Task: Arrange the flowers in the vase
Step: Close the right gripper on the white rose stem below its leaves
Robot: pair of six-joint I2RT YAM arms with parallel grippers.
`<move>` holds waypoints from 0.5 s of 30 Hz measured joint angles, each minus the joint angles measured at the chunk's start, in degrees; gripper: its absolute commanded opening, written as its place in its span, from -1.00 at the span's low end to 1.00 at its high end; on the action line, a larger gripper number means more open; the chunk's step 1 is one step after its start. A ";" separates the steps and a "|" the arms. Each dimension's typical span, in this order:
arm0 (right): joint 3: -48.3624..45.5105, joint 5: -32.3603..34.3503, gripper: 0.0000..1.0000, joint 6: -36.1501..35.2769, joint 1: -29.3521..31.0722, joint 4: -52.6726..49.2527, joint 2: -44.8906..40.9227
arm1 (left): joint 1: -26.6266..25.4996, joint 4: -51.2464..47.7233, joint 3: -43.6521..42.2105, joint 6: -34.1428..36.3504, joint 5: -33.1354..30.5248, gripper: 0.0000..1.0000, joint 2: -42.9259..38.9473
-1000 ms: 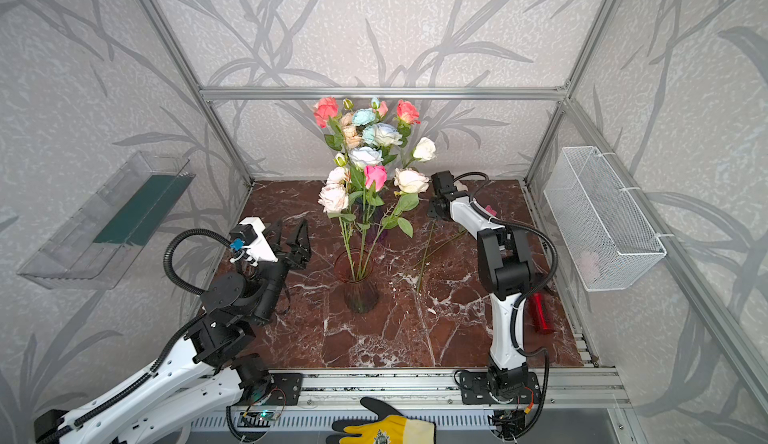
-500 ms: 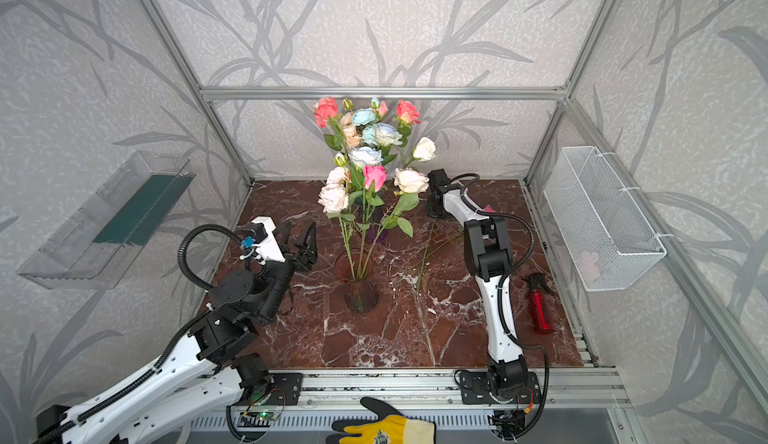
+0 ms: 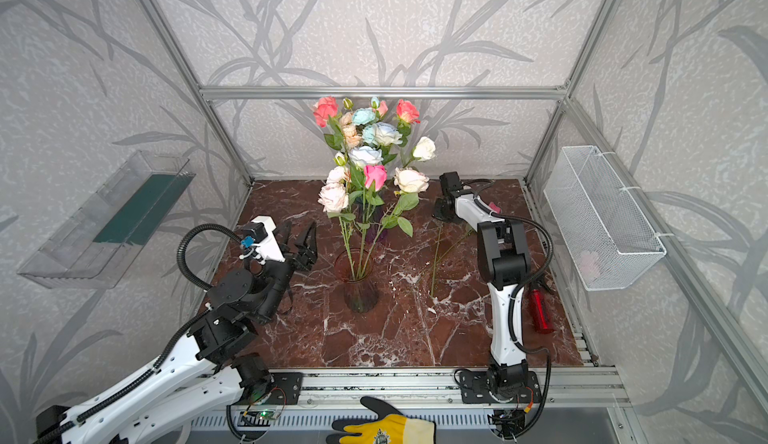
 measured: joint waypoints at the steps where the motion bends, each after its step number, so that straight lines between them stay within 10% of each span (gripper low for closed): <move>1: -2.51 -0.35 -1.00 0.15 0.00 1.68 -2.69 | 0.00 0.00 0.00 0.11 0.63 0.34 -0.20; 8: -14.84 -1.33 -0.85 1.03 0.11 11.34 -17.79 | 0.00 0.87 0.00 0.61 6.69 0.34 -0.15; 15: -4.35 1.20 -0.39 -2.03 0.07 8.02 -8.70 | 0.00 0.33 0.44 0.52 10.36 0.33 2.19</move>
